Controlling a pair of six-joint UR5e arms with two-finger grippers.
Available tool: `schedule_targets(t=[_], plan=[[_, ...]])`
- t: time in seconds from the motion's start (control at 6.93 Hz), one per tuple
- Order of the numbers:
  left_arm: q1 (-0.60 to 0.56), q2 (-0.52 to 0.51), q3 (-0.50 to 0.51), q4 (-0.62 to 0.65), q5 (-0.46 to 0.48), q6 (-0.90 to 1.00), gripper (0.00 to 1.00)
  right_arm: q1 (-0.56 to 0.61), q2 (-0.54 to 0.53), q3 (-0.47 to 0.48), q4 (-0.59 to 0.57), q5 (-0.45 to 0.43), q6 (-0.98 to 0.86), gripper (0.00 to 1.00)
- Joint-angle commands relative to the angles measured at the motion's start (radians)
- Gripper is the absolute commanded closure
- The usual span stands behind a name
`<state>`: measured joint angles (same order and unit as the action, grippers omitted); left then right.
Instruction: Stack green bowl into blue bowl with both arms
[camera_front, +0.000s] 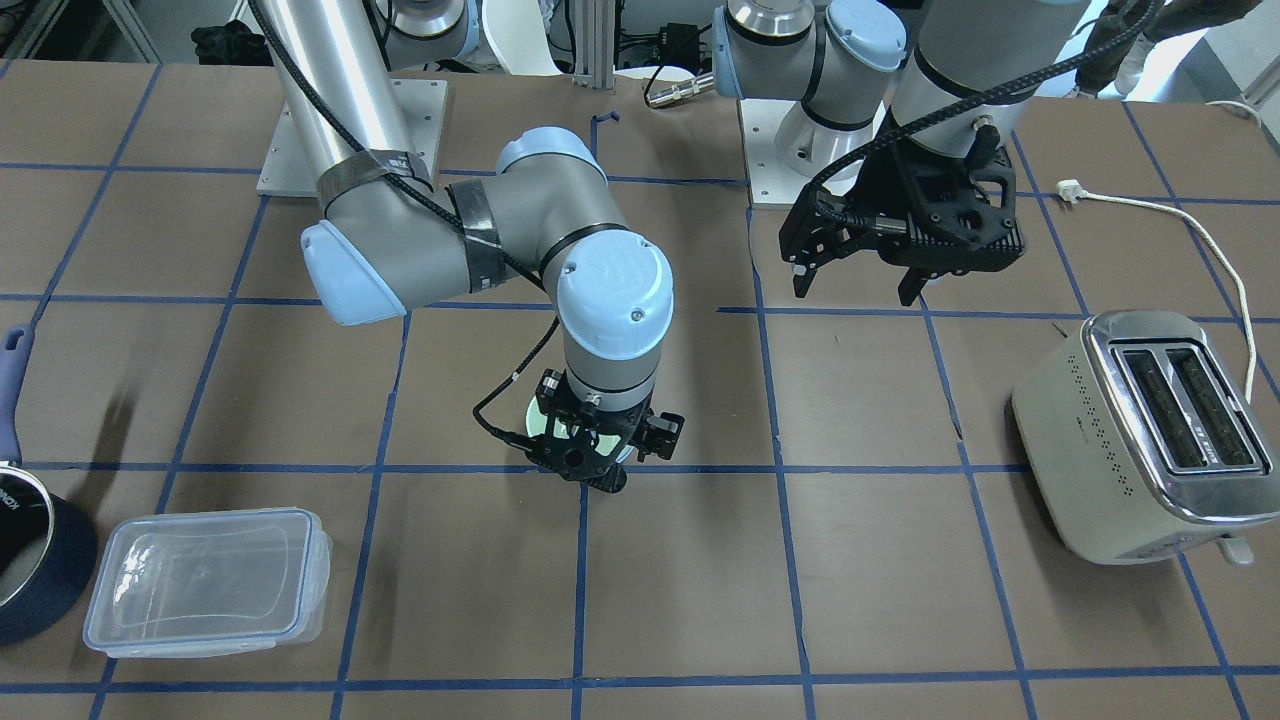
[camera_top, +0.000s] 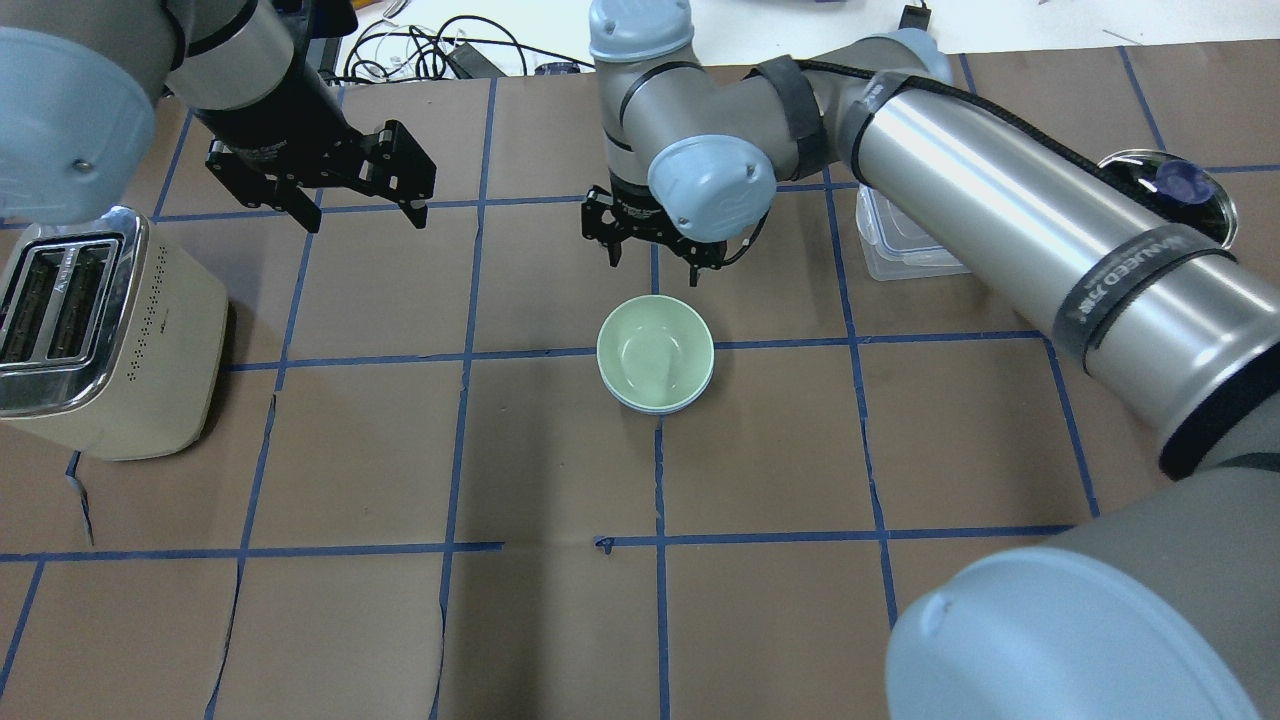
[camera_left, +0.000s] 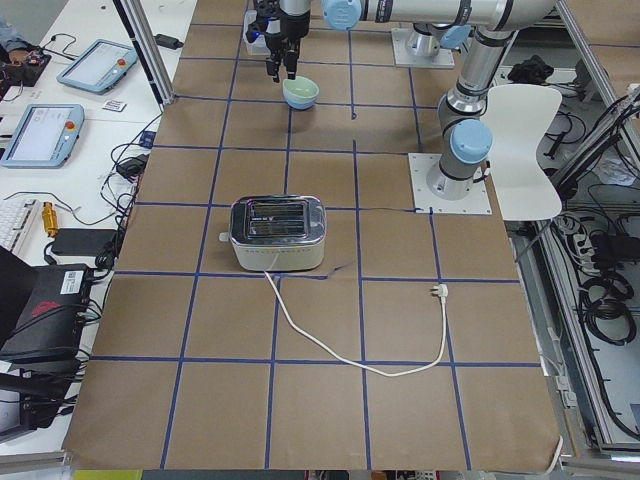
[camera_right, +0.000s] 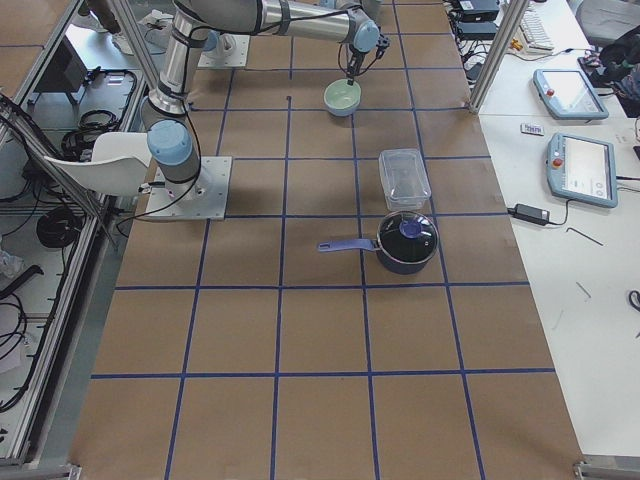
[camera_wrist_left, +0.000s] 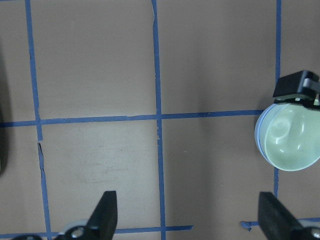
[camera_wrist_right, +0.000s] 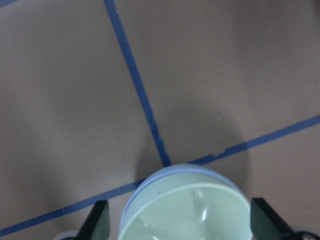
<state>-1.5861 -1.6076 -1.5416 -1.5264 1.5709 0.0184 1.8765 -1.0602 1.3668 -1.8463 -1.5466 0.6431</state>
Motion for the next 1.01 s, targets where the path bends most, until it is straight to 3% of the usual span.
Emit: schedule_targets(t=[0.0, 0.43, 0.87], plan=[[0.0, 0.0, 0.001, 0.0, 0.001, -0.002, 0.0, -0.17, -0.105, 0.008, 0.027, -0.001, -0.129, 0.0], [-0.002, -0.003, 0.0, 0.003, 0.001, -0.017, 0.0, -0.258, -0.207, 0.014, 0.065, -0.001, -0.367, 0.0], [-0.002, -0.003, 0.0, 0.003, -0.006, -0.017, 0.0, -0.322, -0.387, 0.168, 0.091, -0.049, -0.382, 0.0]])
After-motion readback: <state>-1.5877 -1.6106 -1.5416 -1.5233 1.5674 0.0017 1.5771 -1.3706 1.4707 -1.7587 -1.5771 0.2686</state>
